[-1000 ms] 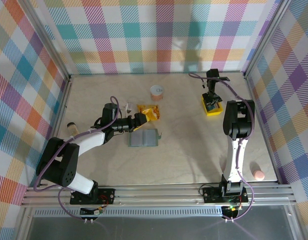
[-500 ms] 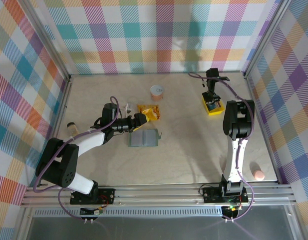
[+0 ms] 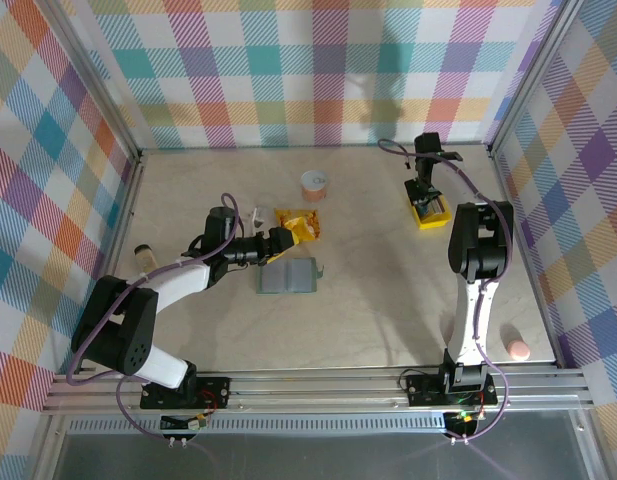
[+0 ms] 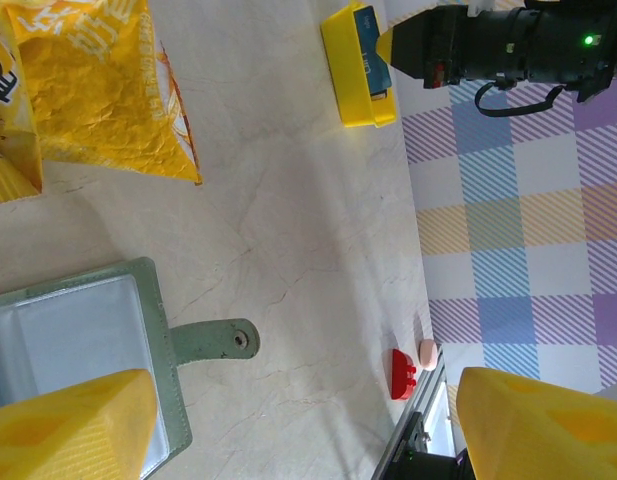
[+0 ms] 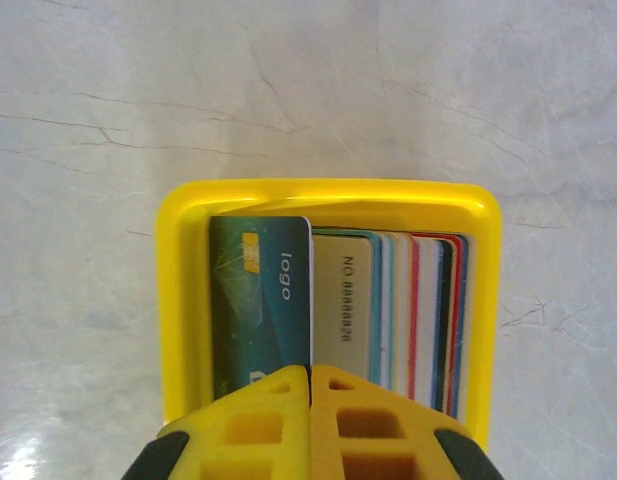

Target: Put the credit cards into the card holder

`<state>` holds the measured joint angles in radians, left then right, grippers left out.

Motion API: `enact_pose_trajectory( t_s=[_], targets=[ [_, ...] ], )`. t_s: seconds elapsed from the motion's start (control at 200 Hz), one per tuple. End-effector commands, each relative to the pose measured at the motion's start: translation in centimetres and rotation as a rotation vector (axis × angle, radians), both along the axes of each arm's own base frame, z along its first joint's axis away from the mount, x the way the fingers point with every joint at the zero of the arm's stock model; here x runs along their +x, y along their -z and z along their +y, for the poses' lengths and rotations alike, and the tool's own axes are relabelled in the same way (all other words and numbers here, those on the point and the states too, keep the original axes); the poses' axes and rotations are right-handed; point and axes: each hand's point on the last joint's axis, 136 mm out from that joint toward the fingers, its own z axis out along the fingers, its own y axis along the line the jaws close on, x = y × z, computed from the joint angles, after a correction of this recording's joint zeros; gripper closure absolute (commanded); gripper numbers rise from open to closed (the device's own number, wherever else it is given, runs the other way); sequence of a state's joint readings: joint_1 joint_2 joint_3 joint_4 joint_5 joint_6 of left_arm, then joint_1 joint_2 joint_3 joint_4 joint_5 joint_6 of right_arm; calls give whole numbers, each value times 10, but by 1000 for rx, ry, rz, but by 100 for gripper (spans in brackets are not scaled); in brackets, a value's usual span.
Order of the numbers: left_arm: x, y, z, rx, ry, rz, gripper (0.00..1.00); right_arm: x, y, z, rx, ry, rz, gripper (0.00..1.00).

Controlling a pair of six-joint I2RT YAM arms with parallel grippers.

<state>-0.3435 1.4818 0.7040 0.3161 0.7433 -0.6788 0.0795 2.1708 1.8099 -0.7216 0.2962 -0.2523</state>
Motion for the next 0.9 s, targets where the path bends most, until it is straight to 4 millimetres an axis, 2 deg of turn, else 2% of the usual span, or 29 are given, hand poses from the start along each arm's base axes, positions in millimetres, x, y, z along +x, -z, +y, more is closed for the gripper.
enact_pose_trajectory(
  t_s=[0.0, 0.135, 0.29, 0.565, 0.72, 0.895],
  targets=[
    [0, -19, -8, -17, 33, -64, 22, -4, -9, 8, 39, -2, -16, 100],
    [0, -20, -10, -18, 37, -65, 22, -4, -11, 7, 37, 3, -23, 99],
    [-1, -21, -11, -17, 38, -67, 22, -1, -12, -3, -12, 32, -24, 98],
    [-3, -21, -11, -9, 41, -67, 22, -3, 0, -24, -48, 71, 24, 66],
    [-2, -21, -12, -9, 44, -65, 23, -6, 10, -29, -52, 60, 52, 53],
    [-2, -21, -13, -8, 46, -67, 23, -5, 17, -31, -58, 51, 65, 46]
  ],
)
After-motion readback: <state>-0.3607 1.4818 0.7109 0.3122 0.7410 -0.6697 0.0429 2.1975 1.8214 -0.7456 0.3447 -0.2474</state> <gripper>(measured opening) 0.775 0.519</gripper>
